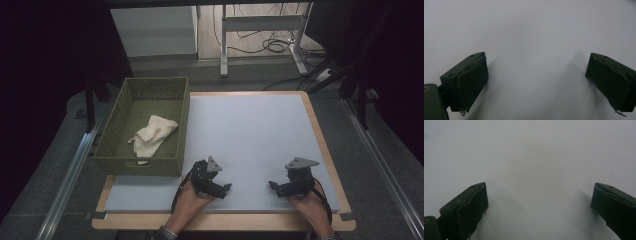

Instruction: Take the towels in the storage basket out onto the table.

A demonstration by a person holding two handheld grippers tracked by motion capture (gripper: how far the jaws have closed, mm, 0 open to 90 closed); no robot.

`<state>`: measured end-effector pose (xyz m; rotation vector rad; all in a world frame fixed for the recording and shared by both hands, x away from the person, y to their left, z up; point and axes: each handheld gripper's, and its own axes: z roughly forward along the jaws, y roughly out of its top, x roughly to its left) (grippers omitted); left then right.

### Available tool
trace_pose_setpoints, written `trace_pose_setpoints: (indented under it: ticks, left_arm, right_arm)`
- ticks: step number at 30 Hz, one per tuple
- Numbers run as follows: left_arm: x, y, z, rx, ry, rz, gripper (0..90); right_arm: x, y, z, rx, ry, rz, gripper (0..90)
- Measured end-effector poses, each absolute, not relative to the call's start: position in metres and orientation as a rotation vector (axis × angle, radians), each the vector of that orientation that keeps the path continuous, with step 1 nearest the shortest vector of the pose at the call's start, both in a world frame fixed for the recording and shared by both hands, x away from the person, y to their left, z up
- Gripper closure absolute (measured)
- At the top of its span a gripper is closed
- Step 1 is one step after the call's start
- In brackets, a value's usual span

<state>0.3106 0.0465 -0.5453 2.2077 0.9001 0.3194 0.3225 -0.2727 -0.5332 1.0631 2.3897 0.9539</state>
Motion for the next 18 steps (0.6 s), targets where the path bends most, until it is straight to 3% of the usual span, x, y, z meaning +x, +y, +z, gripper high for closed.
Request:
trace_pose_setpoints:
  ticks: [18]
  left_arm:
    - [0.3106,0.0465,-0.5455,2.206,0.901,0.318,4.2]
  right_arm:
    - [0.3226,-0.2737,-0.5332,1.067,2.389,0.963,1.5]
